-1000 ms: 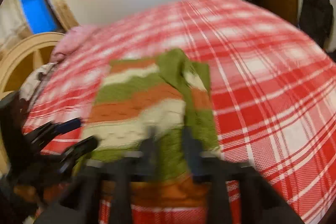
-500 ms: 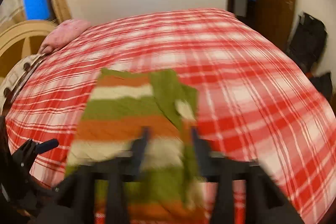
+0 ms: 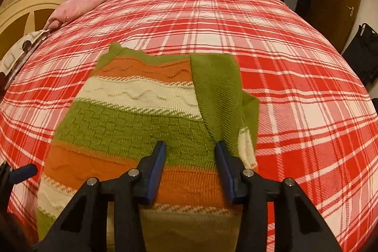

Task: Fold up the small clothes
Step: 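Move both grippers over the folded sweater toward its other side edge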

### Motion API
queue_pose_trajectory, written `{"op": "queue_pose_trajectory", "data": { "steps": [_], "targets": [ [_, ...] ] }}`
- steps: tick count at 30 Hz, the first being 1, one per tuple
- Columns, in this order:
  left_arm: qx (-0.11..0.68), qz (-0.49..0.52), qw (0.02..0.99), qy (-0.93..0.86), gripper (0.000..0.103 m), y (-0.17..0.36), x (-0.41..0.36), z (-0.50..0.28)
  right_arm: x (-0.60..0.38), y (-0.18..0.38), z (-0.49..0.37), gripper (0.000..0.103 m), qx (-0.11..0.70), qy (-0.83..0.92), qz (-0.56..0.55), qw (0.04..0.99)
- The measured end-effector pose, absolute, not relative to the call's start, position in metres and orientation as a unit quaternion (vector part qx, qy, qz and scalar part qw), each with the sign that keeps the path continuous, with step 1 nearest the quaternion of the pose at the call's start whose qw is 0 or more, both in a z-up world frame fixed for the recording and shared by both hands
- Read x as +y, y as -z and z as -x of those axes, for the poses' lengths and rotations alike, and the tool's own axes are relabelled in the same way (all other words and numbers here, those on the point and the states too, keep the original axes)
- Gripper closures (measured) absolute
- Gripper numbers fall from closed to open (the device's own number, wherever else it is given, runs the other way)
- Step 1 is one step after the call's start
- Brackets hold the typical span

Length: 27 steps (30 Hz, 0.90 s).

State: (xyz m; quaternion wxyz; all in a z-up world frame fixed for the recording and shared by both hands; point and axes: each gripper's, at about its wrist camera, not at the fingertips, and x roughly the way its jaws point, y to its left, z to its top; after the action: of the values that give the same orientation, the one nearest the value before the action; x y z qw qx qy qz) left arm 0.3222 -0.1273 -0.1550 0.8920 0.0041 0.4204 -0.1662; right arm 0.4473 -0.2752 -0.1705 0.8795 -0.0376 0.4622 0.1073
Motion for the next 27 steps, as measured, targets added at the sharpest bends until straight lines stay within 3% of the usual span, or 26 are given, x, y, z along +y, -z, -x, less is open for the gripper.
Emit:
{"op": "queue_pose_trajectory", "data": {
  "steps": [16, 26, 27],
  "targets": [
    [0.452, 0.001, 0.876, 0.169, 0.000, 0.161, -0.121, -0.315, -0.273, 0.165, -0.434, 0.058, 0.445, -0.103, 0.050, 0.888],
    [0.453, 0.008, 0.876, 0.167, 0.000, 0.161, -0.119, -0.309, -0.286, 0.155, -0.358, 0.056, 0.423, -0.095, 0.068, 0.899],
    [0.454, 0.008, 0.875, 0.167, 0.000, 0.161, -0.120, -0.309, -0.290, 0.161, -0.353, 0.051, 0.429, -0.095, 0.065, 0.896]
  ]
}}
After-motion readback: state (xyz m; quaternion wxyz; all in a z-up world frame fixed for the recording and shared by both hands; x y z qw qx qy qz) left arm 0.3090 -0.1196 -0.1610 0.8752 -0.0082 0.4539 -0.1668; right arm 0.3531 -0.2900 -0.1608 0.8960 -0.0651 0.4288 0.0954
